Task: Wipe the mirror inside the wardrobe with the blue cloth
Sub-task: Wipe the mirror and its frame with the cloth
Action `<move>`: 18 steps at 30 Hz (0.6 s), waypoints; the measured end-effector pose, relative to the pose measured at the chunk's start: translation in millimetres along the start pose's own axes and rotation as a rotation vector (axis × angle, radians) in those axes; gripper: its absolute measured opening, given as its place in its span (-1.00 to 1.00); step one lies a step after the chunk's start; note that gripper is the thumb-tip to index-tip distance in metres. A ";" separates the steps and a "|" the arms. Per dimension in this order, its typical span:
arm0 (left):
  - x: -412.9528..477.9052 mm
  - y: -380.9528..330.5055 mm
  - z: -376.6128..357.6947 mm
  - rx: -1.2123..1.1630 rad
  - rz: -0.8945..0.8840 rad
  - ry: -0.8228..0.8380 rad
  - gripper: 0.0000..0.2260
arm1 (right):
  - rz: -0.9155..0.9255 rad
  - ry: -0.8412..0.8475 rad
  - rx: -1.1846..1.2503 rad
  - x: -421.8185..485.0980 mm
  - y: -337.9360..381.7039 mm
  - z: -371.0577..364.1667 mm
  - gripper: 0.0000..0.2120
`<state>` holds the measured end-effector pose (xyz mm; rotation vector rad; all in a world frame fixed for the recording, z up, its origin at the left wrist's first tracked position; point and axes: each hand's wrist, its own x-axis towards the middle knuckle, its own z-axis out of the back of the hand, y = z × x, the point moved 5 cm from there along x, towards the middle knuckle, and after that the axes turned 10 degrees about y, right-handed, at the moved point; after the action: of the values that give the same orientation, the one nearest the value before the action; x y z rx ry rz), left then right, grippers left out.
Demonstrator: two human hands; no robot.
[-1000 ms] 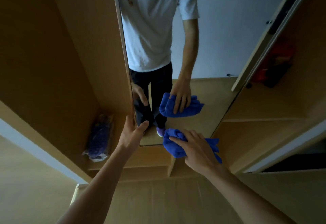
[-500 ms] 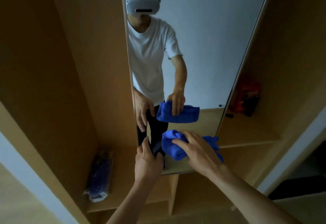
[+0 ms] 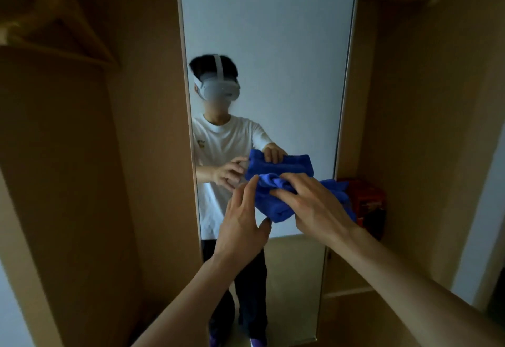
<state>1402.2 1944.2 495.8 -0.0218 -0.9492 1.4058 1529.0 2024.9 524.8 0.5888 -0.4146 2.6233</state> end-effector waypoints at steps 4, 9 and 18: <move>31.5 -27.5 20.0 0.096 -0.123 -0.061 -0.13 | 0.054 -0.067 -0.029 18.5 -20.5 25.6 -0.41; 72.3 -65.5 40.7 0.292 -0.243 -0.122 -0.08 | 0.154 -0.215 -0.091 46.2 -41.4 77.7 -0.60; 144.2 -118.0 97.2 0.237 -0.306 -0.411 -0.61 | 0.202 -0.392 -0.370 86.4 -80.0 168.3 -0.56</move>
<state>1425.1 1987.6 700.2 0.5863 -1.0606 1.2479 1551.2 2060.8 725.9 0.9737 -1.1020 2.5090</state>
